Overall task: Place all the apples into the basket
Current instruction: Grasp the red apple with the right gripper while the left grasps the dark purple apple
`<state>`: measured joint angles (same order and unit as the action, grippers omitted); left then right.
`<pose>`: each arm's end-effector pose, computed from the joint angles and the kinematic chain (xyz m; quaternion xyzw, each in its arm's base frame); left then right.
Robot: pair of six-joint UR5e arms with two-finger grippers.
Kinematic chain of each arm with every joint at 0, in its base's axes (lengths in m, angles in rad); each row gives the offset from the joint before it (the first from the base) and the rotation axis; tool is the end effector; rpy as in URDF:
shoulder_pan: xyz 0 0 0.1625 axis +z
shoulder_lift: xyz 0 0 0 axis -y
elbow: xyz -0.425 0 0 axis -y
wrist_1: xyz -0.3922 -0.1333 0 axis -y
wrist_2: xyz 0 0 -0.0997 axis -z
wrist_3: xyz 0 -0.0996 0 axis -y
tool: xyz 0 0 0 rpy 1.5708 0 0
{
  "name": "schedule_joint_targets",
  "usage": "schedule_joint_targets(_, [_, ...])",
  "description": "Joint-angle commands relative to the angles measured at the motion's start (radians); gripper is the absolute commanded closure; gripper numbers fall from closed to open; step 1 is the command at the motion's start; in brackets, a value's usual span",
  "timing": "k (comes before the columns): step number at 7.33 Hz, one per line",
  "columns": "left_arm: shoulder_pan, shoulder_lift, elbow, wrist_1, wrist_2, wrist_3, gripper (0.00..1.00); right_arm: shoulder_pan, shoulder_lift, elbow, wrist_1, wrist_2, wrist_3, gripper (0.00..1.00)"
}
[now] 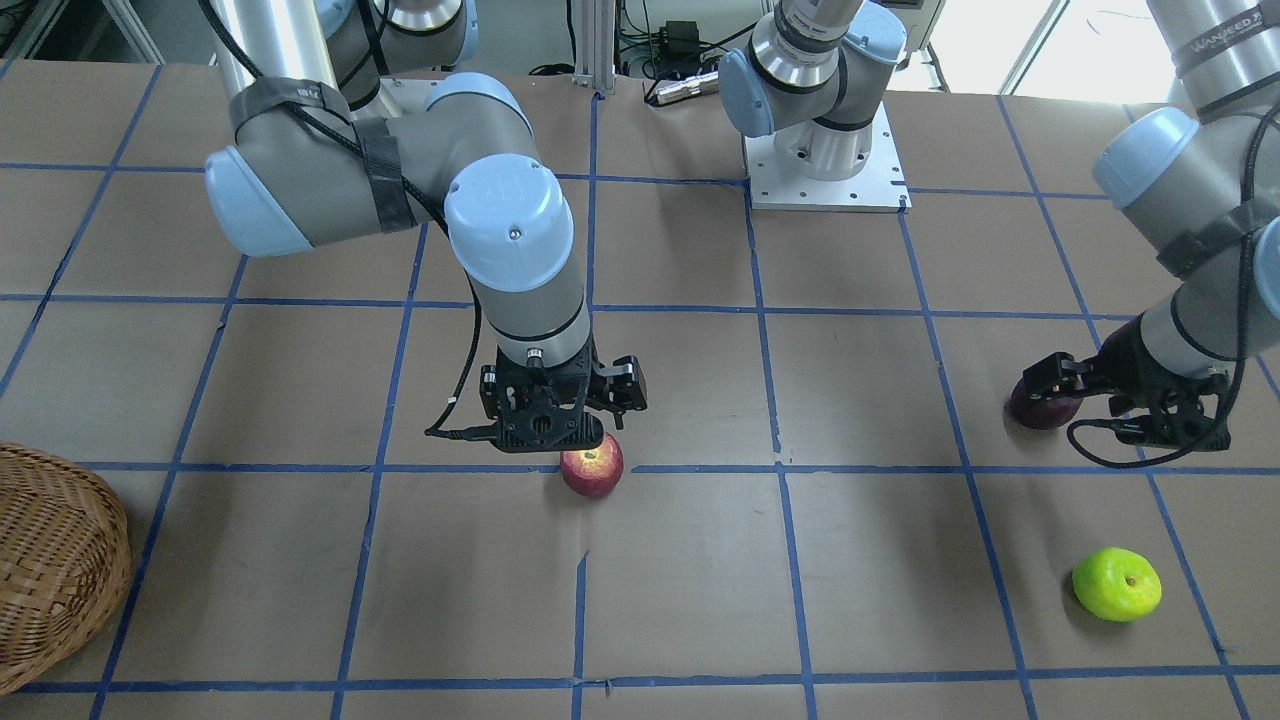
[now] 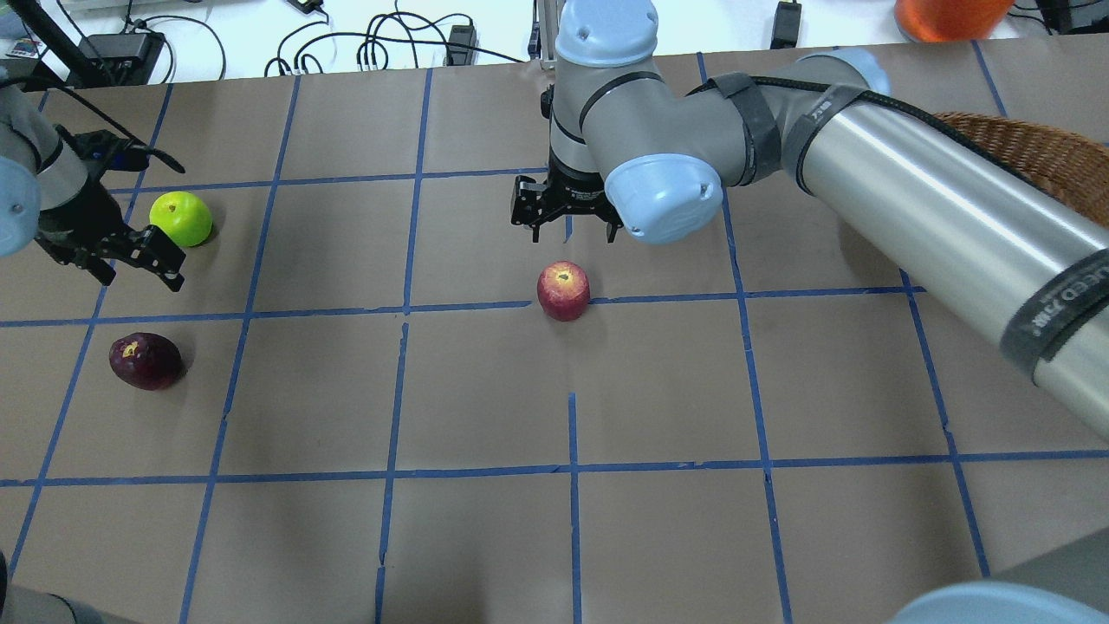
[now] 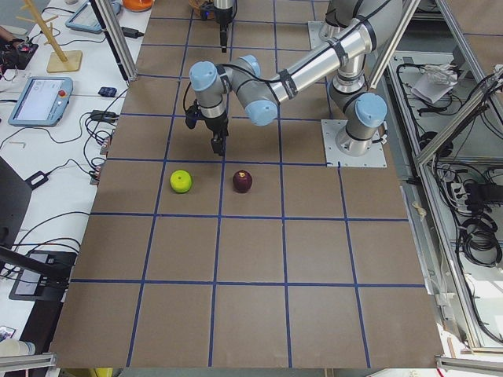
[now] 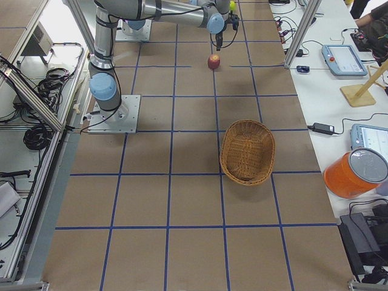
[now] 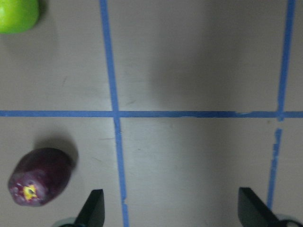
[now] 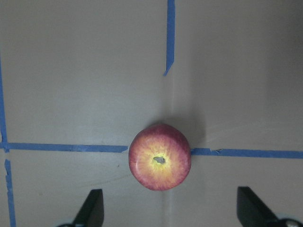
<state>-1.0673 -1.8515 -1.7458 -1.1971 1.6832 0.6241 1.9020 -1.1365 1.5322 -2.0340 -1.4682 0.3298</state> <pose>0.1638 -0.5505 0.2915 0.0624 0.9956 0.0646 0.0256 0.3461 -0.5651 0.3047 -0.0024 0.9981 -0.0152 0.0594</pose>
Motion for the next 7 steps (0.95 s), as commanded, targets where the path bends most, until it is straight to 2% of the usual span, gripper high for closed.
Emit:
schedule_joint_targets(1, [0.069, -0.035, -0.088, 0.083, 0.003, 0.081, 0.0, 0.006, 0.099, 0.034, -0.126, 0.006, 0.035, 0.0])
schedule_joint_targets(2, [0.07, -0.047, -0.098, 0.077, 0.027, 0.088, 0.0, 0.009, 0.133, 0.037, -0.159, -0.006, 0.035, 0.0])
schedule_joint_targets(5, [0.075, -0.098, -0.118, 0.077, 0.067, 0.091, 0.0, 0.031, 0.167, 0.06, -0.166, -0.021, 0.029, 0.02])
schedule_joint_targets(6, [0.075, -0.11, -0.123, 0.077, 0.069, 0.088, 0.0, 0.046, 0.156, 0.071, -0.154, -0.033, 0.02, 0.31])
schedule_joint_targets(7, [0.075, -0.117, -0.124, 0.083, 0.067, 0.086, 0.0, 0.072, 0.155, 0.074, -0.143, -0.076, 0.018, 0.46])
